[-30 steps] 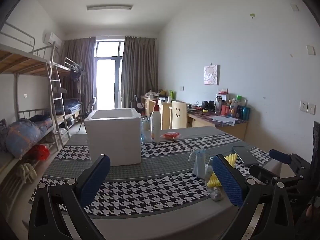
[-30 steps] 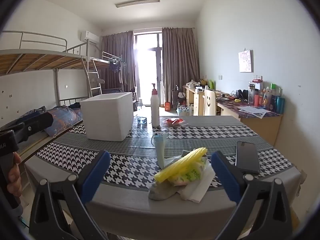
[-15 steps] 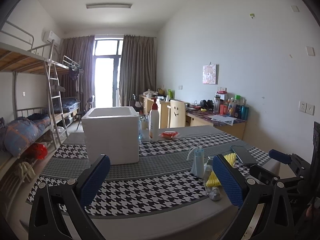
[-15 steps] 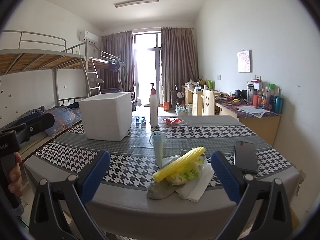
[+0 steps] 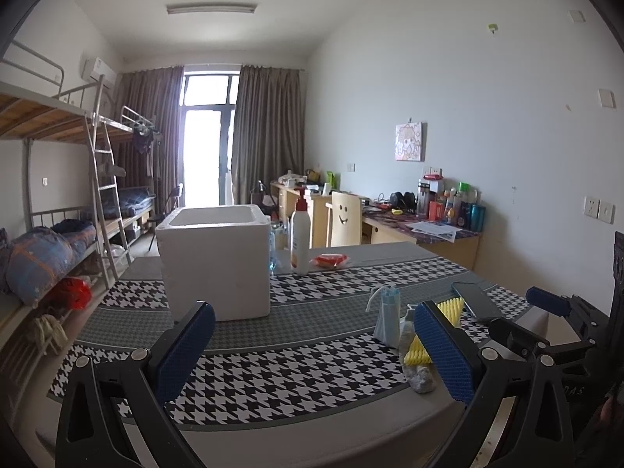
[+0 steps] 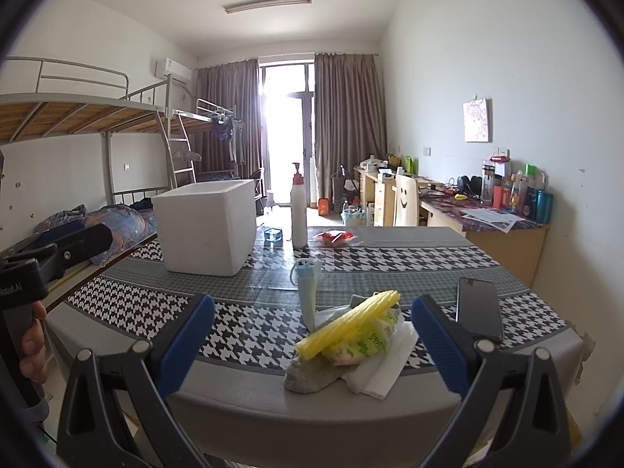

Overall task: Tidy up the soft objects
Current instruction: 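Move both tools toward the blue face mask and yellow foam net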

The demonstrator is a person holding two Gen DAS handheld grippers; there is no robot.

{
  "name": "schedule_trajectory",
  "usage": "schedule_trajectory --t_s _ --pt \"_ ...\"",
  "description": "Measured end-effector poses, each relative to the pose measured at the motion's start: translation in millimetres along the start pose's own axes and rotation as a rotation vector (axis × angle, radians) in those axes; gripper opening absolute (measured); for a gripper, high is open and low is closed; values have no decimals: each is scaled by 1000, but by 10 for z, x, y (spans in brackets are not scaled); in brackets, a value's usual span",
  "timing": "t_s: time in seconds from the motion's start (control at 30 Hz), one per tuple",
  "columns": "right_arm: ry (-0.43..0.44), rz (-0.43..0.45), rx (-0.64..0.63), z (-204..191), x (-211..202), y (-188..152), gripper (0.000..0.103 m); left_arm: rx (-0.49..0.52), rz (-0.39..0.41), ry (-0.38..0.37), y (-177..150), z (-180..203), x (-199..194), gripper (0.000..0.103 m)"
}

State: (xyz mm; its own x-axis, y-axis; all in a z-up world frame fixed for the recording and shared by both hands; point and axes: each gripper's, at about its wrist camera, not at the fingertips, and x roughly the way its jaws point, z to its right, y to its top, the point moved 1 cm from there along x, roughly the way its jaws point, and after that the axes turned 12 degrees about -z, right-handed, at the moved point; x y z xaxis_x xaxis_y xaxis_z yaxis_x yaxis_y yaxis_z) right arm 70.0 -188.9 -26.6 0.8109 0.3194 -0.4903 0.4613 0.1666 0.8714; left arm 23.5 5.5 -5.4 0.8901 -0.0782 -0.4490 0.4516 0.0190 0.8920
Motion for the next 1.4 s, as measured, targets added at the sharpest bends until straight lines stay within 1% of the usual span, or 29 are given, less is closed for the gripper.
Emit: schedule_trajectory --t_s 0.3,0.47,0.73,1.17,1.4 --pt "-3 -7 0 5 63 24 102 -3 -18 -2 32 -32 118 102" --pt "-12 -22 7 41 139 39 102 -7 -39 -17 46 -26 211 102" --pt "-18 -38 4 67 220 78 102 -11 -44 4 62 -70 232 102" --pt "-27 -72 16 106 330 64 102 2 -80 -16 89 1 424 102" --pt "-28 -89 27 174 398 70 102 16 -117 -33 118 72 581 102"
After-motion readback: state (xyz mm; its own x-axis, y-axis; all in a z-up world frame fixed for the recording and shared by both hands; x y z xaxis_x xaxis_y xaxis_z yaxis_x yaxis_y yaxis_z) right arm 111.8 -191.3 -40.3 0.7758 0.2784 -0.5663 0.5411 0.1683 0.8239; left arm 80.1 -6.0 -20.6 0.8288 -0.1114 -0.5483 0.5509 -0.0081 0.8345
